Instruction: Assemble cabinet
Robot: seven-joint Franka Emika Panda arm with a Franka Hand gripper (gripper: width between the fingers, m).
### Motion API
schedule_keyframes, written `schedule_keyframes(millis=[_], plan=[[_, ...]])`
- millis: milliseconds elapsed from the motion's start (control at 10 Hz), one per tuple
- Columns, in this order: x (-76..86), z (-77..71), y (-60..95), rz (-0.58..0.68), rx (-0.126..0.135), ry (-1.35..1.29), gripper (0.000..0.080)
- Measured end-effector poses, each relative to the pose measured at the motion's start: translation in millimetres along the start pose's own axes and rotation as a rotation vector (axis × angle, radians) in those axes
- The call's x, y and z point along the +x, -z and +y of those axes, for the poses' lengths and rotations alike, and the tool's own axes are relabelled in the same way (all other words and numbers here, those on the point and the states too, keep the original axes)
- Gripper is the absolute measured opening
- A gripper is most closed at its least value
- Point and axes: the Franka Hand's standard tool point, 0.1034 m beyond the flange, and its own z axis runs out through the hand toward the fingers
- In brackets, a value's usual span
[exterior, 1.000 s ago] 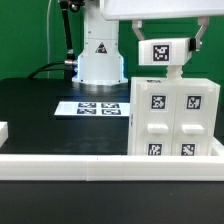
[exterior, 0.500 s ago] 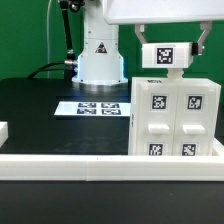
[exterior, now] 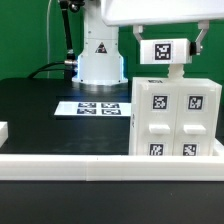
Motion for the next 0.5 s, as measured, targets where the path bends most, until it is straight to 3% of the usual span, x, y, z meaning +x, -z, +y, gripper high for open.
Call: schedule_keyframes(millis=[200, 500], plan=[[-0.6, -0.5, -0.2, 0.000, 0.004, -0.012, 0.0564], [-4.6, -3.8, -0.2, -0.009, 0.042, -0.078, 0.0564]])
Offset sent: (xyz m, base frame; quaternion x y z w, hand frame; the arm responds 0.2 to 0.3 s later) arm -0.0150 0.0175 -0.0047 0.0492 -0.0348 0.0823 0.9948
